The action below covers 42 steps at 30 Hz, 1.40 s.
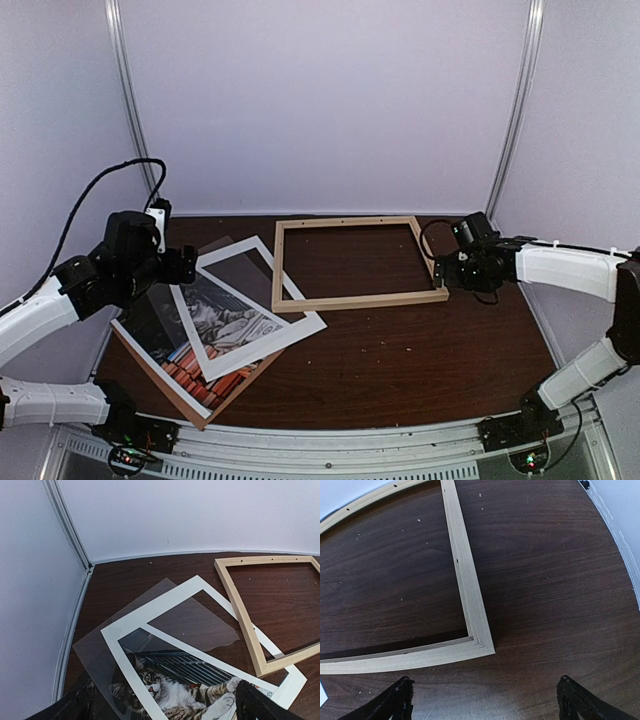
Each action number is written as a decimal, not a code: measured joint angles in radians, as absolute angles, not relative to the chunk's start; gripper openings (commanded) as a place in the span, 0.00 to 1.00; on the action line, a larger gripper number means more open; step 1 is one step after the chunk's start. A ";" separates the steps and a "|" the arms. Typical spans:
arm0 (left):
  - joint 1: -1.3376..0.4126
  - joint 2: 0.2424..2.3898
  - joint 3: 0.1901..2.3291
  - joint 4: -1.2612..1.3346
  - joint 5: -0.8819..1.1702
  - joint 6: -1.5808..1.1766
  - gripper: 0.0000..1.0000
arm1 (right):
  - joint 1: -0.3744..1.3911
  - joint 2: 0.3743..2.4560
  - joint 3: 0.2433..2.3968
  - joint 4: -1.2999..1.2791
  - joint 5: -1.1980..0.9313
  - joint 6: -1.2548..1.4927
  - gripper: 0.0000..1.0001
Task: Put the photo into the frame
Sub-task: Adjust the frame body at the center of the board.
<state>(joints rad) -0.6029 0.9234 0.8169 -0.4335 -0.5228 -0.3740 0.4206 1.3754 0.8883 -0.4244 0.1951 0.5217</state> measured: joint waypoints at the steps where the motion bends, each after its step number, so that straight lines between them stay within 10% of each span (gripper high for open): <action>1: -0.603 0.924 0.817 -0.433 -0.517 -0.375 0.98 | 0.421 1.409 0.900 -0.422 0.199 0.524 1.00; 17: -0.603 0.947 0.817 -0.427 -0.448 -0.387 0.98 | 0.282 1.850 1.316 -0.516 0.073 0.263 0.78; 42: -0.603 0.994 0.815 -0.428 -0.366 -0.390 0.98 | 0.173 2.003 1.389 -0.616 -0.142 0.012 0.25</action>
<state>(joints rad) -0.6033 0.9939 0.8150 -0.4278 -0.3656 -0.3901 0.1726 2.0029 1.3888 -0.6163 -0.1421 0.0116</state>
